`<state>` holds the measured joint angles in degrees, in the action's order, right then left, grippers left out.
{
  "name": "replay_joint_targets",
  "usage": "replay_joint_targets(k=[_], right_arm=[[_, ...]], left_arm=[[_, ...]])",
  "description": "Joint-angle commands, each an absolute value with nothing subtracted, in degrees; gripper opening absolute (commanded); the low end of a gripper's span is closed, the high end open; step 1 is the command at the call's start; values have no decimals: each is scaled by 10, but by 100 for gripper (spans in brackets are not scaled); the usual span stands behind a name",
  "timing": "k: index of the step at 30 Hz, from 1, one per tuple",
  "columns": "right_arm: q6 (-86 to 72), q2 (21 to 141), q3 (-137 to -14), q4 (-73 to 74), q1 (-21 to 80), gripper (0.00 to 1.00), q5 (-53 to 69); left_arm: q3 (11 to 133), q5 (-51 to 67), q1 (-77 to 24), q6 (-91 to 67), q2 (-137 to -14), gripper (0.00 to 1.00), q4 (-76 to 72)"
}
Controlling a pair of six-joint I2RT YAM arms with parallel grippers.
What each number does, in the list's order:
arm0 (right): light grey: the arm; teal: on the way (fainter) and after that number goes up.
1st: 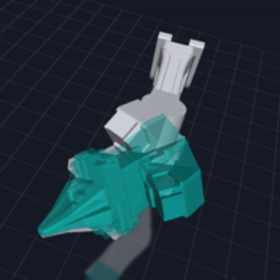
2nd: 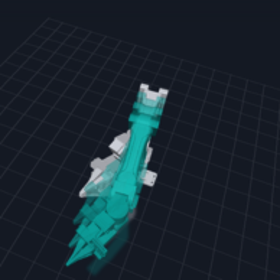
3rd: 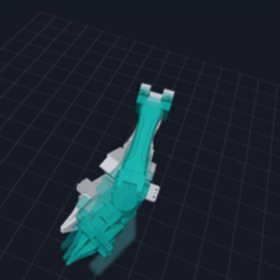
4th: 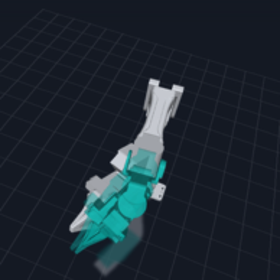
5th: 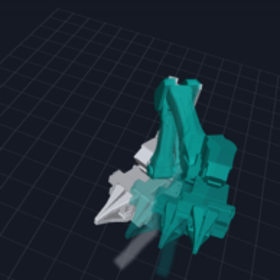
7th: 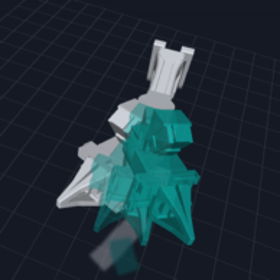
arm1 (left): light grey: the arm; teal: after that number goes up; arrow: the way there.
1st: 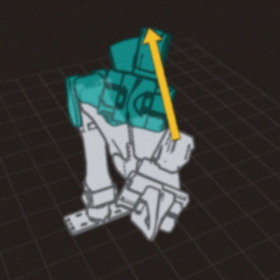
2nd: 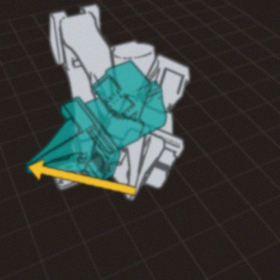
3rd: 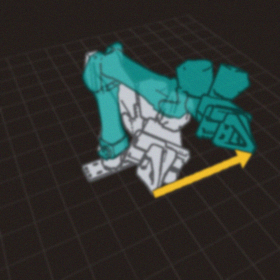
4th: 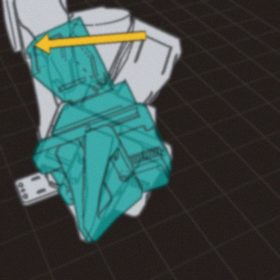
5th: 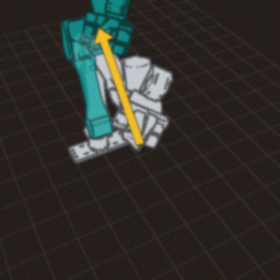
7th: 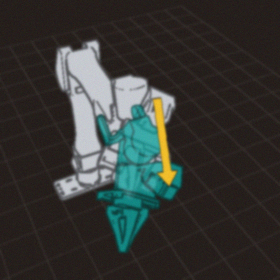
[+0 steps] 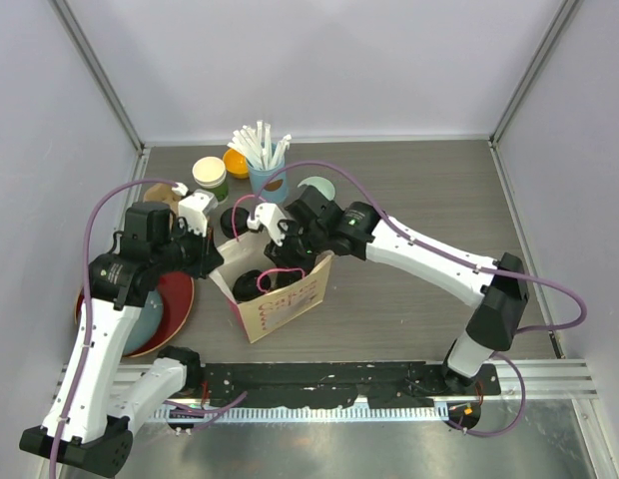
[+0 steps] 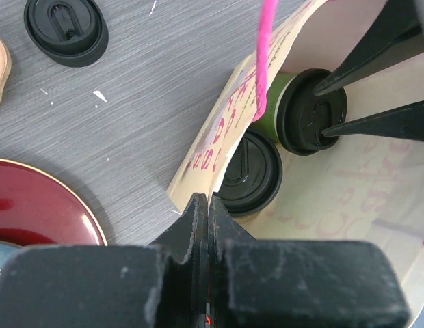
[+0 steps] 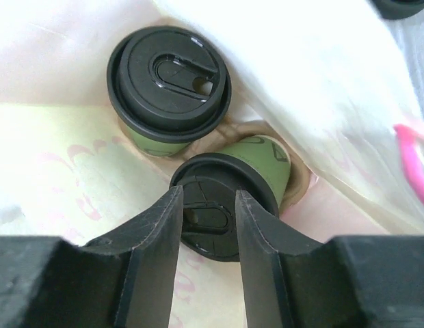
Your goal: Pack the takeout coffee
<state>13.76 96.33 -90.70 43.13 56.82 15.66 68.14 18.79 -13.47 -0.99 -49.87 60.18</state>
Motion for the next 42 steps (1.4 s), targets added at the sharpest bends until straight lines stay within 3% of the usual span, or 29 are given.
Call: replay_joint_targets(k=[1,21,29,42], right_arm=[[110,904,-918,372,568,44,156],[10,750,-888,155,568,49,171],[-13,746,-925,161,567,50,79],[-27,784,-990,174,532,54,14]], left_arm=[[696,187,-134,15,-492,0,580],[677,205,-135,30,-490,0,577],[672,203,-136,26,-481,0,570],[677,204,-135,28,-465,25,573]])
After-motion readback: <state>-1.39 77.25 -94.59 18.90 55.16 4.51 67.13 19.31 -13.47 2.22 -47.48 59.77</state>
